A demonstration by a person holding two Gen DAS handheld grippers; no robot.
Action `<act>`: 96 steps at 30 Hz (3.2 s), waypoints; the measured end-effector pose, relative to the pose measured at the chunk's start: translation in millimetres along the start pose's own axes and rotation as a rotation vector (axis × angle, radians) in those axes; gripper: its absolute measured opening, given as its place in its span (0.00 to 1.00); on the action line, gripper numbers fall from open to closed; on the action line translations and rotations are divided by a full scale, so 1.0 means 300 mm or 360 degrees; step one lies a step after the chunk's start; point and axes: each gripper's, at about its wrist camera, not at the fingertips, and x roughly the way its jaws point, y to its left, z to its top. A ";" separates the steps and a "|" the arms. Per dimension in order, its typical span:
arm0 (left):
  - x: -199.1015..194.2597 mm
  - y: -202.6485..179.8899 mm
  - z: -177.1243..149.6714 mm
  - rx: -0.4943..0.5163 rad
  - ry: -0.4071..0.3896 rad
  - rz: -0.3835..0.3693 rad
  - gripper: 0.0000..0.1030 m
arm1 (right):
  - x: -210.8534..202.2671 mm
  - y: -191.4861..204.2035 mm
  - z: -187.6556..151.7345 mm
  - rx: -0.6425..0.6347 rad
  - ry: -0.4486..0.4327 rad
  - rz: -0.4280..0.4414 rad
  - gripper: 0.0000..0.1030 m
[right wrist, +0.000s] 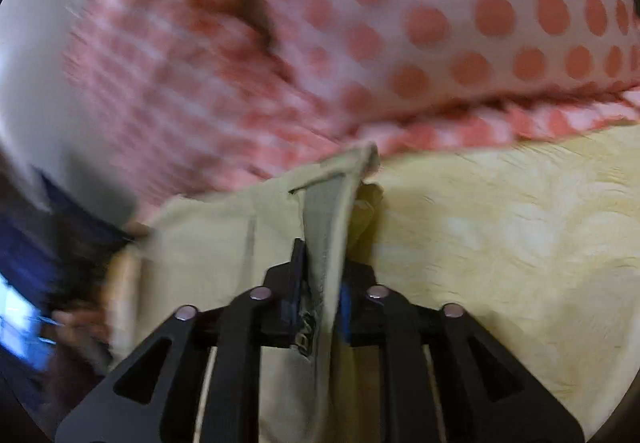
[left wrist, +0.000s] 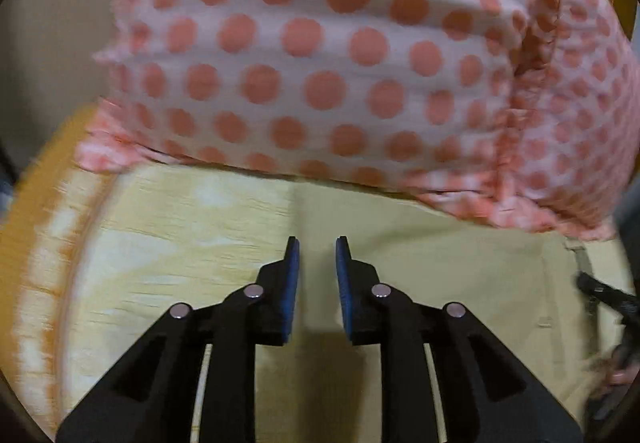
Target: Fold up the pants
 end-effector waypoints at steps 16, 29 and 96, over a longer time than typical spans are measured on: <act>-0.176 -0.062 -0.272 0.0005 0.0186 -0.0365 0.73 | -0.207 0.081 -0.239 0.0116 -0.0010 0.0058 0.88; -0.486 -0.096 -0.817 0.0182 -0.0065 0.0044 0.97 | -0.211 0.360 -0.738 -0.0476 -0.0188 -0.0414 0.99; -0.489 -0.118 -0.901 0.0192 -0.0273 0.0069 0.98 | -0.223 0.370 -0.834 -0.0503 -0.0453 -0.0547 0.99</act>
